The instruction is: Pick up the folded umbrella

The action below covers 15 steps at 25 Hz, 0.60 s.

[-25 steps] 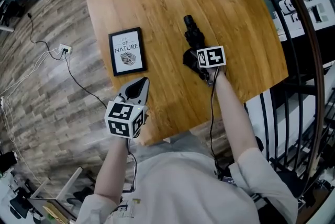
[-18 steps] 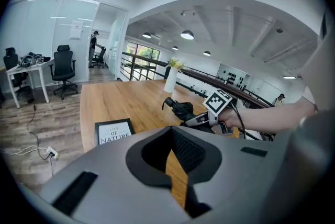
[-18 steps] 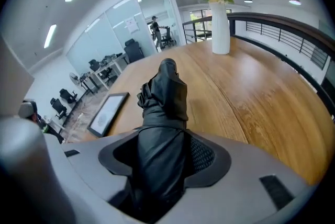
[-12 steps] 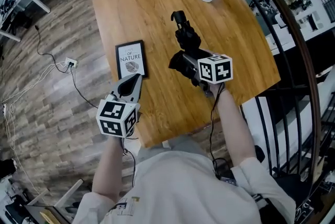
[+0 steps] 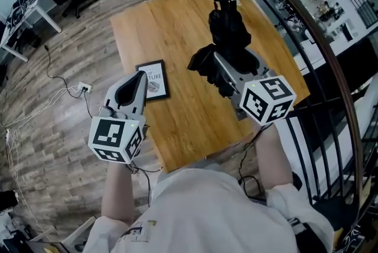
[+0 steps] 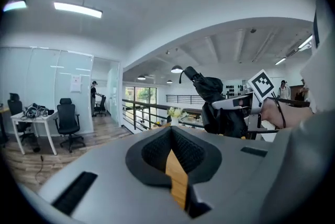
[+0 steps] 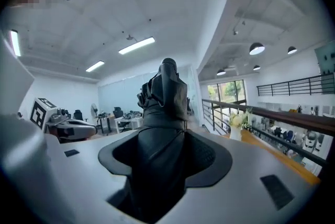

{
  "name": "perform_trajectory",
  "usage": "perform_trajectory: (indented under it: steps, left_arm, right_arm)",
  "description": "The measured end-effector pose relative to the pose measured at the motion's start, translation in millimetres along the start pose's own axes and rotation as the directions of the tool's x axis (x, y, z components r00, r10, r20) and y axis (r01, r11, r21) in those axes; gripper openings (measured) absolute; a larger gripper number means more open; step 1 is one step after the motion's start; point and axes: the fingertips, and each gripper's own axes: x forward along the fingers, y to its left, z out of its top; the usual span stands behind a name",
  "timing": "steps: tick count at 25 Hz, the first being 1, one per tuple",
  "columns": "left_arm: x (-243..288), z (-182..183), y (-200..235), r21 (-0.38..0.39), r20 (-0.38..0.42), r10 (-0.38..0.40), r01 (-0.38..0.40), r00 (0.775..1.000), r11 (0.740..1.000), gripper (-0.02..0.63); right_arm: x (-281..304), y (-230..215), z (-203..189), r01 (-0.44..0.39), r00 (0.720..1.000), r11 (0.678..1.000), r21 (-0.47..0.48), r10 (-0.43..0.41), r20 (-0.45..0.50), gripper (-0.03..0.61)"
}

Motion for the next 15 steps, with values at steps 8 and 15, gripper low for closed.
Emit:
perform_trajectory:
  steps: [8,15]
  left_arm:
    - [-50.6,62.7,8.3,0.087,0.152,0.023,-0.037,0.988,0.996,0.017]
    - [-86.1,70.2,9.8,0.133,0.188,0.047,-0.073,0.981,0.988,0.017]
  right_arm:
    - [-60.9,40.8,65.7,0.119,0.971,0.984,-0.130,-0.088,0.222,0.276]
    - [-94.1,74.2,69.7,0.121,0.952,0.983,-0.138,-0.076,0.296,0.276]
